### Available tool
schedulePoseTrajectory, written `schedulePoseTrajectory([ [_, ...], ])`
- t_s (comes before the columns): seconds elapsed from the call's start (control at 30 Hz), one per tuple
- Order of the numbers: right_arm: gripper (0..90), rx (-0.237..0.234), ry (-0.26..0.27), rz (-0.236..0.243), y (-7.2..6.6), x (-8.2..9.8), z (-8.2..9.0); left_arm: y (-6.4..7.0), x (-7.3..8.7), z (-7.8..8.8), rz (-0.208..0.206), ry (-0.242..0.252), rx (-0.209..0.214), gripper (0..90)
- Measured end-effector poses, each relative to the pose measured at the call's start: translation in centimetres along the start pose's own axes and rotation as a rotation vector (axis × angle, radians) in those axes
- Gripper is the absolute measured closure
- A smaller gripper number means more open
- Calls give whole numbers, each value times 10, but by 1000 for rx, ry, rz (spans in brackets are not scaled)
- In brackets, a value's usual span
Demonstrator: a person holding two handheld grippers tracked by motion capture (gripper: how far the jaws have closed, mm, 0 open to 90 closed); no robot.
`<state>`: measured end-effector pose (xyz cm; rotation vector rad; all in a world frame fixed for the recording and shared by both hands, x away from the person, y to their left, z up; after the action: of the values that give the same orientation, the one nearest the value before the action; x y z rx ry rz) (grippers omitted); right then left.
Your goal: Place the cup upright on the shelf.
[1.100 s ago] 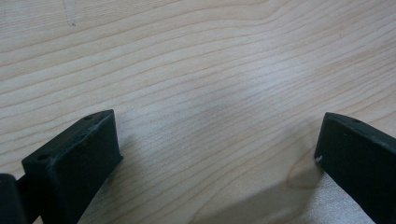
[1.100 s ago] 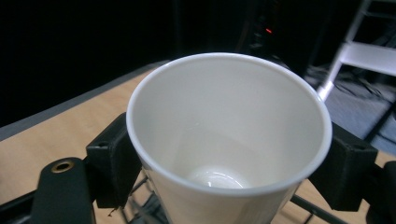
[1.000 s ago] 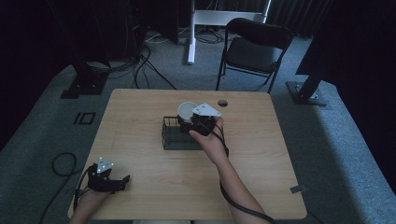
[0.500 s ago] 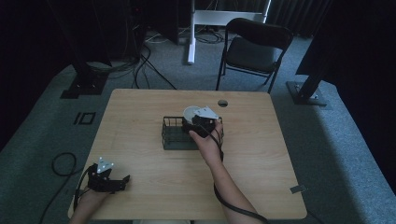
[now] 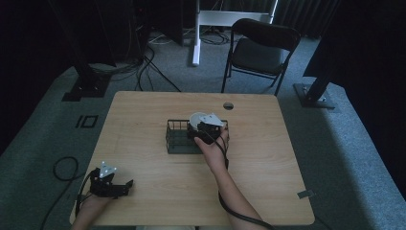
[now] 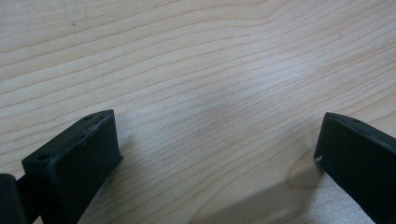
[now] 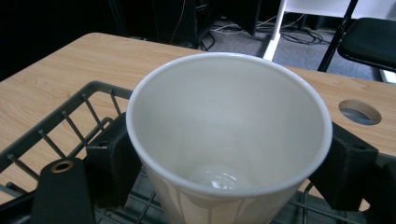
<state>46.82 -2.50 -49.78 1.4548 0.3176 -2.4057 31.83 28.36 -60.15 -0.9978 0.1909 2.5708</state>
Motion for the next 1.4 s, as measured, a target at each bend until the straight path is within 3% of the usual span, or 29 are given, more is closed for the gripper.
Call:
schedulePoseTrajectory([
  [0.3,198,-1,14,-11,1,3,1,0,0,0,0,0,0,1],
  [0.4,170,-37,-14,-18,0,5,1,0,0,0,0,0,0,1],
  [0.57,128,-67,-11,2,0,8,3,0,0,0,0,0,0,1],
  [0.87,128,-107,10,18,4,6,16,0,0,0,0,0,0,1],
  [1.4,128,-123,11,29,18,16,38,0,0,0,1,0,0,1],
])
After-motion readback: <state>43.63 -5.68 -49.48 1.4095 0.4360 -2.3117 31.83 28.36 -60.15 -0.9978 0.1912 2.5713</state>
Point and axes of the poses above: each handheld gripper's, and its own axes: z roughly backward along the jaws, x roughly out of its underside, y roughly to its right, the point moved 7 cm from there along -z, roughly forward along the jaws, and after that the axes turned 1 degree about -y, right-handed, at the moved point
